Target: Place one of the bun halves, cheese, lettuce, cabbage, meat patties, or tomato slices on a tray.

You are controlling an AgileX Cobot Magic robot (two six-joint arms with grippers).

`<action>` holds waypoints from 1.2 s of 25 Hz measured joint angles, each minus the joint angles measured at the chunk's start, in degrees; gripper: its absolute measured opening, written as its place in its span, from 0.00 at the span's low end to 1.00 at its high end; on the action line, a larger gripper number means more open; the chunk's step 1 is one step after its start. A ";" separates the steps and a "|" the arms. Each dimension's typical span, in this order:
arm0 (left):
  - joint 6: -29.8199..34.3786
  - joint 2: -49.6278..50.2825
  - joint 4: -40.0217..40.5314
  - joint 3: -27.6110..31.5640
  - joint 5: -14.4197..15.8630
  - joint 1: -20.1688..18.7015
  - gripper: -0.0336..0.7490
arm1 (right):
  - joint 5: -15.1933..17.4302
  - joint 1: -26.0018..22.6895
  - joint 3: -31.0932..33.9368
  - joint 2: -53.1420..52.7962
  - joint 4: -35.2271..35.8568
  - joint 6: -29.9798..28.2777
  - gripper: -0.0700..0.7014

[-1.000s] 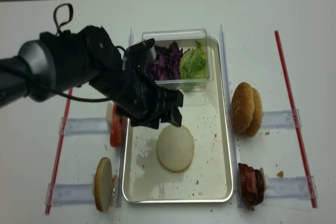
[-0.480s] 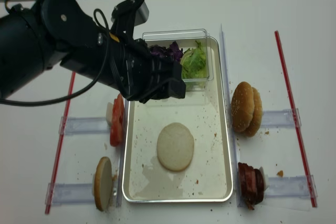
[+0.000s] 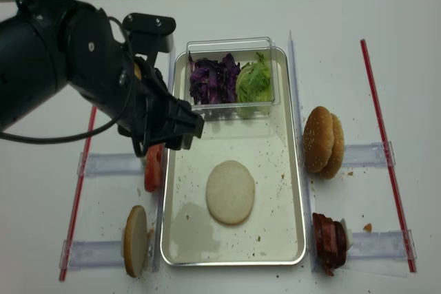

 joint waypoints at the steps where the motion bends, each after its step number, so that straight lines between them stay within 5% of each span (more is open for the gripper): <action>1: -1.18 0.00 1.89 0.00 0.45 0.00 0.60 | 0.00 0.00 0.00 0.00 0.00 0.00 0.99; 9: -3.46 0.00 6.12 0.00 1.66 1.35 0.60 | 0.00 0.00 0.00 0.00 0.00 0.00 0.99; 21: -0.62 0.00 10.30 0.00 5.42 28.21 0.60 | 0.00 0.00 0.00 0.00 0.00 0.00 0.99; 30: 2.69 -1.76 10.77 0.11 8.87 31.74 0.60 | 0.00 0.00 0.00 0.00 0.00 0.00 0.99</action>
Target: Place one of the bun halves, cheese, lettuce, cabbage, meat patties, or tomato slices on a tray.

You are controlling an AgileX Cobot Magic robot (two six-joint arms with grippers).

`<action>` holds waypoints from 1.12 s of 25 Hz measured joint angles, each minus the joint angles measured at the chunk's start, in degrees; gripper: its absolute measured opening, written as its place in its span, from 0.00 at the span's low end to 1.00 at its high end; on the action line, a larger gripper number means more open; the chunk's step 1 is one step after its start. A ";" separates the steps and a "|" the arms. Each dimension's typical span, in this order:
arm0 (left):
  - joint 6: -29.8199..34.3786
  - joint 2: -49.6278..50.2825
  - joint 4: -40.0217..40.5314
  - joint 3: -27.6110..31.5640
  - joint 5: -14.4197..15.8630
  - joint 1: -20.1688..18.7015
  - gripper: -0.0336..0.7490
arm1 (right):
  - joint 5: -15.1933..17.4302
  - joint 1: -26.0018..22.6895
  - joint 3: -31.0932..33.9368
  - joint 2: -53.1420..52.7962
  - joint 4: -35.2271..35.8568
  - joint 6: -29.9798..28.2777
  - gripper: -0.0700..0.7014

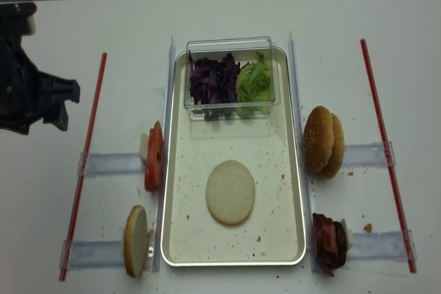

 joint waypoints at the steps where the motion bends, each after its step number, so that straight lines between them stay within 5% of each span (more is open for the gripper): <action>1: 0.26 -0.63 0.00 0.34 0.41 0.00 0.60 | 0.00 0.00 0.00 0.00 0.00 0.00 0.99; 18: 1.94 -35.43 -1.33 24.91 2.34 0.00 0.60 | 0.00 0.00 0.00 0.00 0.00 0.00 0.99; 28: 3.38 -52.05 -1.36 32.81 4.77 0.13 0.60 | 0.00 0.00 0.00 0.00 0.00 0.00 0.99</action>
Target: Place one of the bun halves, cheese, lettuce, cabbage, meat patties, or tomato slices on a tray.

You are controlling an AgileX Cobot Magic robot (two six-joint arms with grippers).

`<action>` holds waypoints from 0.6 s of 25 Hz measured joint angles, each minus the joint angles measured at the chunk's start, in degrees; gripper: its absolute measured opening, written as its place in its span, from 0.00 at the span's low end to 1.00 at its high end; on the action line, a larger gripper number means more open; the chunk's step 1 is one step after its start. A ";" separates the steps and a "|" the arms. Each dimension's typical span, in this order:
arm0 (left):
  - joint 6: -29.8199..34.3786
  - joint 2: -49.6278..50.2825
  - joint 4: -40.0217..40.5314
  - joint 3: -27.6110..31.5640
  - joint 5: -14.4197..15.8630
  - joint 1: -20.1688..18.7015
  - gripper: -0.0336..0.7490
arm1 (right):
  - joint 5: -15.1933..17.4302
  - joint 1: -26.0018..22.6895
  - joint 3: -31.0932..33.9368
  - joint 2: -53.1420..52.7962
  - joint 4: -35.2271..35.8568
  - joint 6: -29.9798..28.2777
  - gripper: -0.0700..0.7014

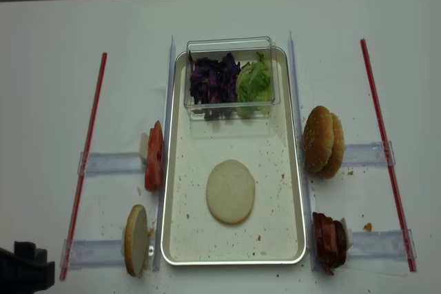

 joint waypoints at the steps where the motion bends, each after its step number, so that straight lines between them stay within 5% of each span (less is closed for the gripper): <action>1: 0.00 -1.29 0.00 0.00 0.09 0.00 0.60 | 0.00 0.00 0.00 0.00 0.00 0.00 0.99; 15: 0.56 -28.40 0.00 0.25 1.27 0.00 0.60 | 0.00 0.00 0.00 0.00 0.00 -0.38 0.99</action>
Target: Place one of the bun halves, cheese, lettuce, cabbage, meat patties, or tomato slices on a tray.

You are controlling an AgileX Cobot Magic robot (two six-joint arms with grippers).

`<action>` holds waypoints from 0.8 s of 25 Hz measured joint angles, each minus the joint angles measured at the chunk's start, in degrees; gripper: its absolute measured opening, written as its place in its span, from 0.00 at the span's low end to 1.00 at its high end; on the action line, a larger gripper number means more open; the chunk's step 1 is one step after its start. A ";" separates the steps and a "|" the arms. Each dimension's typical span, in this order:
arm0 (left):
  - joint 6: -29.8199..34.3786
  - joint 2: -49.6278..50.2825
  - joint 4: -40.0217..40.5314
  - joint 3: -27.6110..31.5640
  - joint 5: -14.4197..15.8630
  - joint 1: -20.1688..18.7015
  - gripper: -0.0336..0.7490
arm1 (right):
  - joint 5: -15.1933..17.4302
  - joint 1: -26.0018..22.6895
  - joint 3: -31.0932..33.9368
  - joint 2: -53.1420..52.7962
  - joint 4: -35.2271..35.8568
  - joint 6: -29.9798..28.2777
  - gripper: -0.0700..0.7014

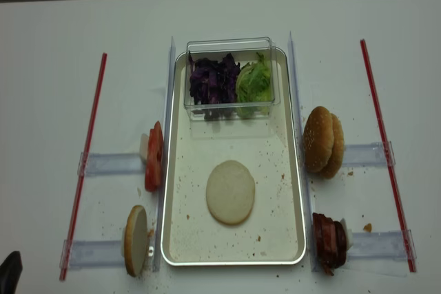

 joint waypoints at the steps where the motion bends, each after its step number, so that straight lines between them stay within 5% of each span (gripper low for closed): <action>1: 0.10 -1.50 0.00 0.00 0.12 0.00 0.60 | 0.00 0.00 0.00 0.00 0.00 0.00 0.99; 20: 0.33 -2.44 -0.24 0.00 0.49 0.12 0.60 | 0.00 0.00 0.00 0.00 0.00 0.10 0.99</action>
